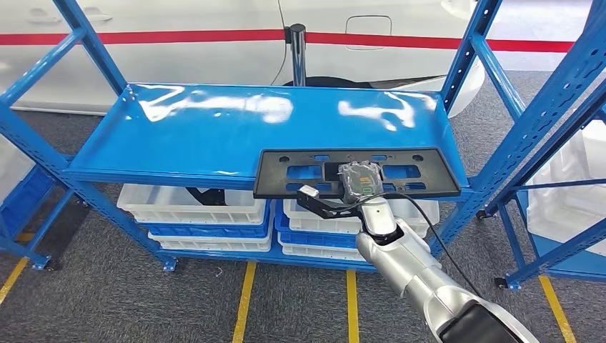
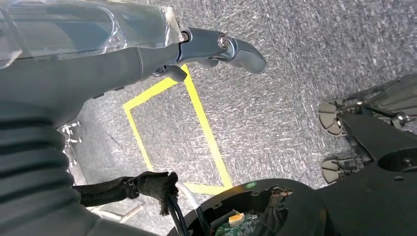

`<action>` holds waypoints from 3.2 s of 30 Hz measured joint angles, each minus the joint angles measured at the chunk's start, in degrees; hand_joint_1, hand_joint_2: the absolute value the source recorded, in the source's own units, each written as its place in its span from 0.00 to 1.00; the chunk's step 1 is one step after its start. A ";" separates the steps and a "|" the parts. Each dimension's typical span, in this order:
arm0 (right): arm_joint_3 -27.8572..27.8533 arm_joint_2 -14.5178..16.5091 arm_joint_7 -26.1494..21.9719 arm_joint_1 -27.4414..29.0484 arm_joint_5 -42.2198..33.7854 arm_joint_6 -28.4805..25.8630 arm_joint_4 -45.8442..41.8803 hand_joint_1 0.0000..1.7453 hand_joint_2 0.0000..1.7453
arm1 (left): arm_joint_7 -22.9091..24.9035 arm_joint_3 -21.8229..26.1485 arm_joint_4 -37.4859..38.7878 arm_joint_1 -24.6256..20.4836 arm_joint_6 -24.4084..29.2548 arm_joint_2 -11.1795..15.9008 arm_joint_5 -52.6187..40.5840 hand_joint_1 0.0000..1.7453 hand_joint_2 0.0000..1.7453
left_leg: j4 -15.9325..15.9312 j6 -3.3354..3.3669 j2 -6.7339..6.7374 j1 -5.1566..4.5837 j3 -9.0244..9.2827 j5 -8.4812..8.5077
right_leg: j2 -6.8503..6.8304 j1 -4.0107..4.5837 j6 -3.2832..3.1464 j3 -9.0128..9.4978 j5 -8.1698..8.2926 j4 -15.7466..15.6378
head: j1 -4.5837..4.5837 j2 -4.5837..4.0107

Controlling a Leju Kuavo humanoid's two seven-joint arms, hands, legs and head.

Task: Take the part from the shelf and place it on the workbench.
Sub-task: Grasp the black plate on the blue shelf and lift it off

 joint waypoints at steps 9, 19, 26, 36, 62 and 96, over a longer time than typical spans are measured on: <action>0.00 -0.58 -0.57 0.40 0.77 -0.05 -1.41 1.00 1.00 | -0.46 0.97 0.00 0.00 1.02 0.00 -0.37 0.00 1.00 | 0.00 0.00 0.00 0.00 -0.05 0.00 | 0.00 0.01 0.00 -0.06 0.00 0.00 | 0.00 -0.01; -0.01 -2.15 -2.74 1.50 3.52 -3.95 -3.57 1.00 1.00 | -0.74 1.33 0.00 0.02 0.54 -0.02 -0.75 0.00 1.00 | 0.01 0.00 -0.01 0.00 -0.14 0.00 | 0.00 0.00 0.00 -0.15 0.00 0.00 | 0.00 0.00; -0.33 -4.96 -4.97 4.09 11.02 -11.91 -8.90 1.00 1.00 | -1.47 1.33 0.00 0.04 0.03 -0.02 -1.68 0.00 1.00 | 0.03 0.01 0.01 0.00 -0.28 0.02 | 0.00 0.00 -0.01 -0.21 0.04 0.01 | 0.00 0.00; -1.00 -7.20 -6.30 6.52 19.00 -14.39 -16.12 1.00 1.00 | -2.74 1.31 0.00 0.02 -1.99 0.00 -2.55 0.00 1.00 | 0.04 0.05 0.01 -0.02 -0.35 -0.03 | 0.01 0.00 -0.01 -0.30 0.02 -0.02 | 0.00 0.00; -0.85 -8.67 -6.86 7.98 17.70 -12.82 -19.62 1.00 1.00 | -3.10 1.33 0.00 -0.16 -1.88 0.28 -2.43 0.00 1.00 | 9.17 -3.16 0.47 2.26 -5.56 -5.71 | 0.16 -2.15 -0.10 -2.36 2.42 -0.02 | 0.00 0.00; -0.89 -8.95 -6.23 8.74 14.04 -13.67 -20.72 1.00 1.00 | -2.43 1.31 -0.04 -0.80 -1.53 -0.22 -3.56 0.00 1.00 | 19.48 -2.66 0.56 0.87 -6.32 -12.16 | -0.58 -0.65 -1.19 -4.04 4.15 -0.27 | -0.01 0.00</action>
